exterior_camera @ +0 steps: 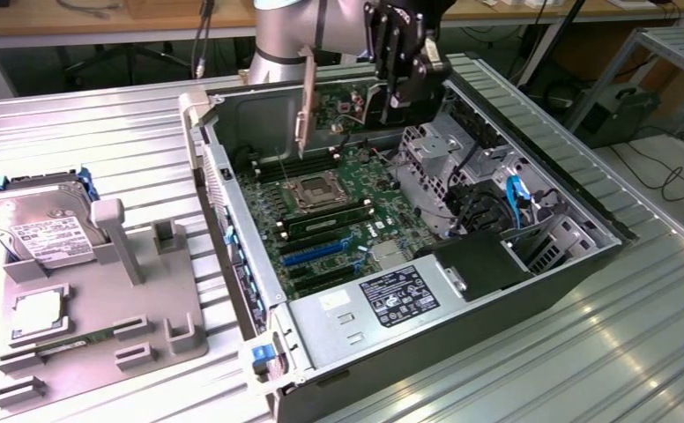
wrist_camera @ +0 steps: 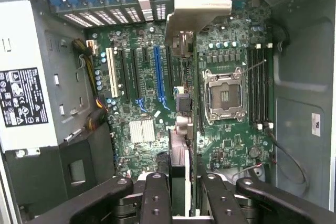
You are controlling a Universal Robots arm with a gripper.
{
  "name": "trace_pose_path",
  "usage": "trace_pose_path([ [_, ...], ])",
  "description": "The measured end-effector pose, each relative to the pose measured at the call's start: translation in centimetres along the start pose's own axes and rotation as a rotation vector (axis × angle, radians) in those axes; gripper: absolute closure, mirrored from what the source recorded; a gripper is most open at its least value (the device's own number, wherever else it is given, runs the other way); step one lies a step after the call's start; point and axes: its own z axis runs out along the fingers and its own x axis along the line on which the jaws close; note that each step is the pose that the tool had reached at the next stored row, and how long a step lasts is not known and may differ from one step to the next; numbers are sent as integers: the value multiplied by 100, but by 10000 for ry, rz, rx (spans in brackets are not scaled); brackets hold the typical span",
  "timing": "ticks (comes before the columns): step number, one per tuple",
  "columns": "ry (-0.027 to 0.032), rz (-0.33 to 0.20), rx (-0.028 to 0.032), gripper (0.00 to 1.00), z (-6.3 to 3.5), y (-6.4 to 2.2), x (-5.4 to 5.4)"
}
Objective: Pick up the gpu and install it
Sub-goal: 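Insert the gpu into the slot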
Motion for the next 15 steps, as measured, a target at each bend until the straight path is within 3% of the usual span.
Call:
trace_pose_path([
  [4,-8,-198,-6,72,40,4,0],
  [8,-2,-240,-151,72,112,9,0],
  [12,1,-248,-159,72,145,11,0],
  [15,47,-251,-155,72,148,11,0],
])
